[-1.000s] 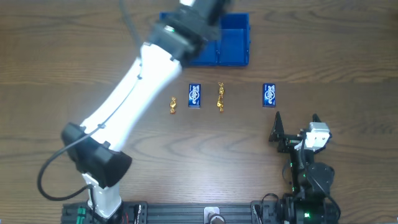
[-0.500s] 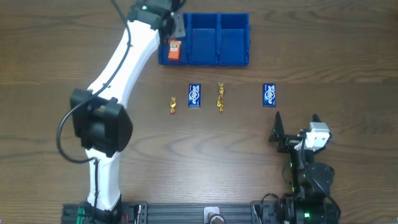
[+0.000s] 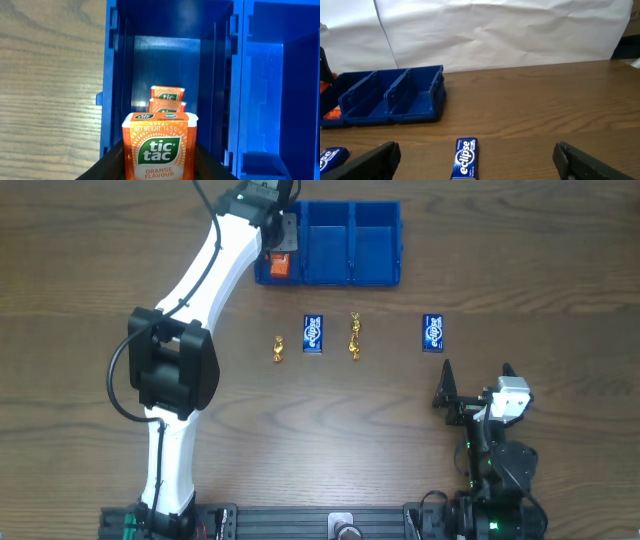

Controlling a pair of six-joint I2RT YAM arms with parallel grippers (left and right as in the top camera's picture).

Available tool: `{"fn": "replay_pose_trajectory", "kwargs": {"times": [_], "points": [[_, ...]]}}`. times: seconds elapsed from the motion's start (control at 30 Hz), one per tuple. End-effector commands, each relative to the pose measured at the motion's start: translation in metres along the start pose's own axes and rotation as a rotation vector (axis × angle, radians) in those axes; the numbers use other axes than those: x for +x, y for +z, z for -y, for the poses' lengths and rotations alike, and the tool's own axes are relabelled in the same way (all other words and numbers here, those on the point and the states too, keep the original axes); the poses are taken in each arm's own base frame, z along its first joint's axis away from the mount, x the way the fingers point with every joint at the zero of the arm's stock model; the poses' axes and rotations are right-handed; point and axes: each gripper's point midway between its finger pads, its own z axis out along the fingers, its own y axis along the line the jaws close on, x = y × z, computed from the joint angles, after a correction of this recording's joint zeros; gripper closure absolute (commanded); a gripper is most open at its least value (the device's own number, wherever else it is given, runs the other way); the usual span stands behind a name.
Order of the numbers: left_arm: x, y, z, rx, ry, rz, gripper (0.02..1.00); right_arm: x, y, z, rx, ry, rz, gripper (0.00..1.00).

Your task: Sort Candies Into Trays

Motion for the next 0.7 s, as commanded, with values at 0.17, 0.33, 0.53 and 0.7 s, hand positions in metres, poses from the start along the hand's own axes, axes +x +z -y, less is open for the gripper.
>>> {"fn": "replay_pose_trajectory", "kwargs": {"times": [0.17,0.33,0.53,0.7], "points": [[-0.001,0.004,0.001,0.017,0.028,-0.001,0.198,0.001,0.000,0.000,-0.001,-0.009,-0.002,0.003],[-0.002,0.001,0.001,0.018,0.027,0.006,0.051,0.001,0.000,0.000,-0.001,-0.009,-0.002,0.003],[-0.046,-0.079,0.005,0.074,-0.005,0.188,0.020,0.001,0.000,0.000,-0.001,-0.009,-0.002,0.003],[-0.071,-0.186,-0.006,0.111,-0.022,0.395,0.018,0.001,0.000,0.000,-0.001,-0.009,-0.002,0.003]]}}
